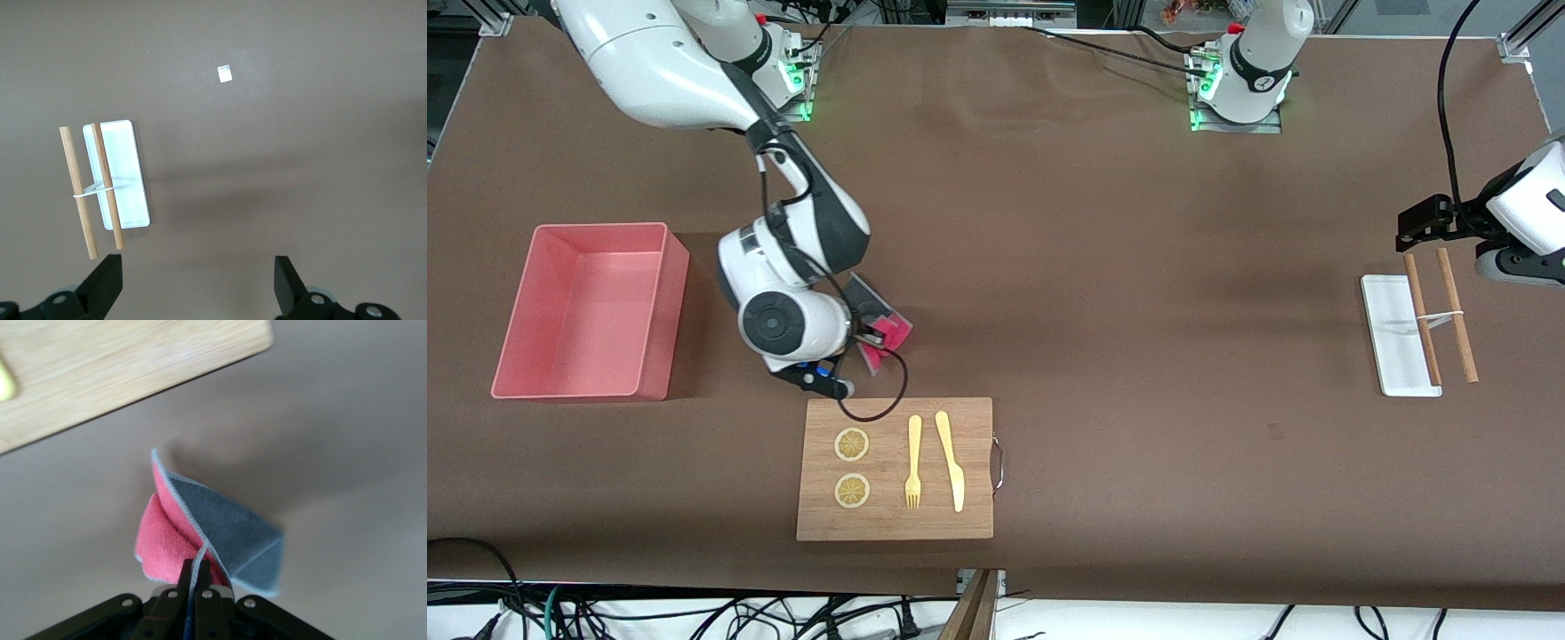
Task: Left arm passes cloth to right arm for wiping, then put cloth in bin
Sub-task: 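Wipe the table beside the cutting board with the cloth in the right gripper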
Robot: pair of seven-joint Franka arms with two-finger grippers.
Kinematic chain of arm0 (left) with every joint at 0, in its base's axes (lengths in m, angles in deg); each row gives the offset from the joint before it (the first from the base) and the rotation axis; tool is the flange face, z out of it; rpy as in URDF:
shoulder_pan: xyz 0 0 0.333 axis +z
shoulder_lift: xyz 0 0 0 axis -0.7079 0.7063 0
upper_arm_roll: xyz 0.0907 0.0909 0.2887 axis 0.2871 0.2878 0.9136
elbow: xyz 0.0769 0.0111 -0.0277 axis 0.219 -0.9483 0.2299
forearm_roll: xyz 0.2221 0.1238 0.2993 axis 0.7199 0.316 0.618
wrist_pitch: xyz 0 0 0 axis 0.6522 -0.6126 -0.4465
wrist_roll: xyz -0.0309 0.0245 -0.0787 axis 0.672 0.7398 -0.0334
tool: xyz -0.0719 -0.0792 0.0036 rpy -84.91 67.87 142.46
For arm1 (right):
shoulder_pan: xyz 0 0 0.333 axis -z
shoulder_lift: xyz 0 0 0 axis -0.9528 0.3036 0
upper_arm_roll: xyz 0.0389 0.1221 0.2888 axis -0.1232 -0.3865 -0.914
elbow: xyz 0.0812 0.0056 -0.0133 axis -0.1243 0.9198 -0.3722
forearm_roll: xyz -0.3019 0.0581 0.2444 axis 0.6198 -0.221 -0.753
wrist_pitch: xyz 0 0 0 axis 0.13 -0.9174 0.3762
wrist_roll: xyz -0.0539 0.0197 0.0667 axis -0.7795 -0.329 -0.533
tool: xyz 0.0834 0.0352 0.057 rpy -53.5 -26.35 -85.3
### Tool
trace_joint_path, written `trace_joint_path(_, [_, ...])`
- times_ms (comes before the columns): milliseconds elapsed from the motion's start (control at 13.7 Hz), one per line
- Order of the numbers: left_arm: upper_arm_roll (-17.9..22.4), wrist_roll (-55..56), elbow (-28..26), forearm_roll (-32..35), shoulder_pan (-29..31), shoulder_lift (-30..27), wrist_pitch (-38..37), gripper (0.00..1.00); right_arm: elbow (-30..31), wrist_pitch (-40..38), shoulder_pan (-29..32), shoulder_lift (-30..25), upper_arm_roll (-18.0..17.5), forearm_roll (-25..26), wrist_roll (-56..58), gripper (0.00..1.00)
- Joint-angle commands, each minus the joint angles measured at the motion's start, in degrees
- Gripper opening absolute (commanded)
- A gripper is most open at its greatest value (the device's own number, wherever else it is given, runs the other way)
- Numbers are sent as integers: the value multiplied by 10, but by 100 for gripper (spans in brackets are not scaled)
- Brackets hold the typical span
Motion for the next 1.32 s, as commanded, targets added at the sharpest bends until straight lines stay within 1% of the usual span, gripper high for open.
trace_joint_path(0, [3,0,16,-9,-3,6,-12,100,17,-15,16,-12,22,-10,84,0])
trace_joint_path(292, [3,0,16,-9,-3,6,-15,100,21,-15,24,-12,70,-9,187,0])
trace_joint_path(439, [3,0,16,-9,-3,6,-15,100,24,-16,33,-12,82,-9,225,0])
trace_joint_path(804, [3,0,16,-9,-3,6,-15,100,24,-25,36,-21,147,-10,362,0])
trace_joint_path(877, [3,0,16,-9,-3,6,-15,100,23,-28,38,-26,151,-10,379,0])
trace_joint_path(1096, [3,0,16,-9,-3,6,-15,100,14,-78,49,-56,151,-10,386,0])
trace_joint_path(1243, [3,0,16,-9,-3,6,-15,100,-27,-133,50,-63,149,-9,388,0])
